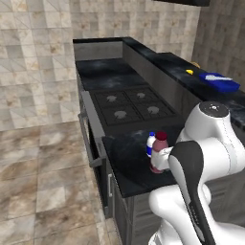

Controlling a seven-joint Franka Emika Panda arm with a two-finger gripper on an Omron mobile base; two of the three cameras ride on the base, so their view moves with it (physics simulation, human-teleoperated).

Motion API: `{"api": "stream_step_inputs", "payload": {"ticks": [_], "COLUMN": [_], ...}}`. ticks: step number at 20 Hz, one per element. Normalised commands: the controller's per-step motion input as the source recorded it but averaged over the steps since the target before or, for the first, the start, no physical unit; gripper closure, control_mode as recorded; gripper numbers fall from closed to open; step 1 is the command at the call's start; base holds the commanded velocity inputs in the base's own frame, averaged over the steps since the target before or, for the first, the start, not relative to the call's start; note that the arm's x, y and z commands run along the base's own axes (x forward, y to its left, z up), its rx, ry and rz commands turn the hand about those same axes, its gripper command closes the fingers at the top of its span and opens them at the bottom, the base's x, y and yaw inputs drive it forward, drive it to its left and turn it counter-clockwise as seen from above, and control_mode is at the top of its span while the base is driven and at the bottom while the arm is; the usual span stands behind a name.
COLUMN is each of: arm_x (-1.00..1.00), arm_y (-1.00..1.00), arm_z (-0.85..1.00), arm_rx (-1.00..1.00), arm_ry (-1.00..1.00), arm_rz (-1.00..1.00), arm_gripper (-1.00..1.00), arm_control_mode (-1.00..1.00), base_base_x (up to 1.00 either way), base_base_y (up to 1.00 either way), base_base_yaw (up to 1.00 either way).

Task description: Place the drinks on the dining counter in a tight cluster.

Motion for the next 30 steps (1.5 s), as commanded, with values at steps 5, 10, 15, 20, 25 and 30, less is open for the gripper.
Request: {"api": "stream_step_inputs", "payload": {"ticks": [5,10,15,20,25,30], "arm_x": [0.06,0.00,0.58,0.86,0.60,0.67], "arm_y": [-0.43,-0.42,-0.04,0.00,0.00,0.01], "arm_z": [0.51,0.52,-0.06,-0.14,-0.18,-0.25], "arm_rx": [0.00,0.00,-0.05,0.00,0.00,0.01], "arm_ry": [0.09,0.17,0.17,0.00,0.00,0.00], "arm_rz": [0.08,0.00,-0.06,-0.06,-0.01,0.00], "arm_gripper": [-1.00,-1.00,-1.00,-1.00,-1.00,-1.00], "arm_control_mode": [-1.00,-1.00,-1.00,-1.00,-1.00,-1.00], "base_base_x": [0.00,0.00,0.00,0.00,0.00,0.00], "base_base_y": [0.00,0.00,0.00,0.00,0.00,0.00], "base_base_yaw": [0.00,0.00,0.00,0.00,0.00,0.00]}}
